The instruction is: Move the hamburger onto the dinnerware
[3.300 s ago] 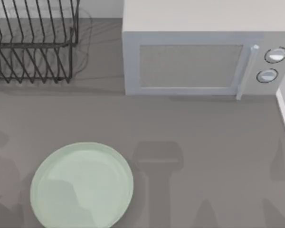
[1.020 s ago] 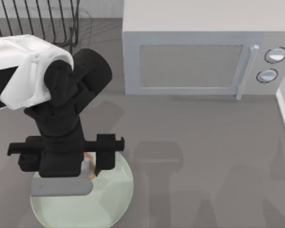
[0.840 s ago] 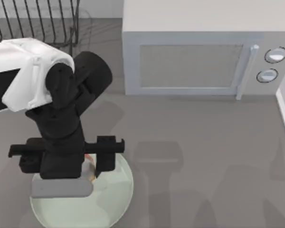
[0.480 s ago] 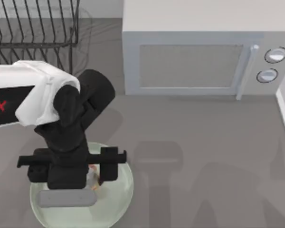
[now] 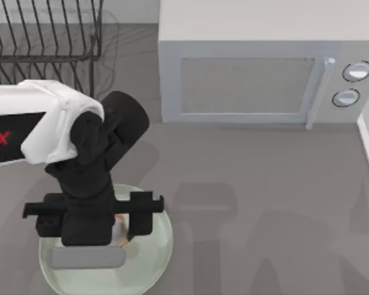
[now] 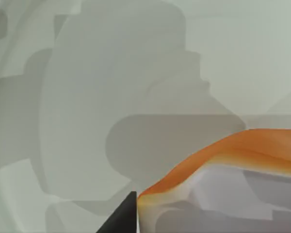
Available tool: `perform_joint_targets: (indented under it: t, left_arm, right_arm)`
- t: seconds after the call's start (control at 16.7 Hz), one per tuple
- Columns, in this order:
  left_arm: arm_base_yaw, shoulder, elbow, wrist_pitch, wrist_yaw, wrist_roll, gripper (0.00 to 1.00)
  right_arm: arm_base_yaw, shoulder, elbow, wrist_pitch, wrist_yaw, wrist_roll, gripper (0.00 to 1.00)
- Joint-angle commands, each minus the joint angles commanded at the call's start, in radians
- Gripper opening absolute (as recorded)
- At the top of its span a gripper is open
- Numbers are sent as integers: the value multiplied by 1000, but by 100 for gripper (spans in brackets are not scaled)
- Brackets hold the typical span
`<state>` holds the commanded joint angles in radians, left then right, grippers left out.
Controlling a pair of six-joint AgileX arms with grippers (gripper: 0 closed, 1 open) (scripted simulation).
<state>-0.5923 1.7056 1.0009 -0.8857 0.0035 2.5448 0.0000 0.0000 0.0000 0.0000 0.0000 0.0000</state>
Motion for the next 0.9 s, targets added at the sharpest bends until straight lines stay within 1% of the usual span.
perform_joint_targets:
  t: [0.54, 0.6, 0.9]
  left_arm:
    - [0, 0, 0, 0, 0, 0, 98]
    - [0, 0, 0, 0, 0, 0, 100]
    - [0, 0, 0, 0, 0, 0, 100]
  right_arm:
    - [0, 0, 0, 0, 0, 0, 100]
    - [0, 0, 0, 0, 0, 0, 100]
    - [0, 0, 0, 0, 0, 0, 100]
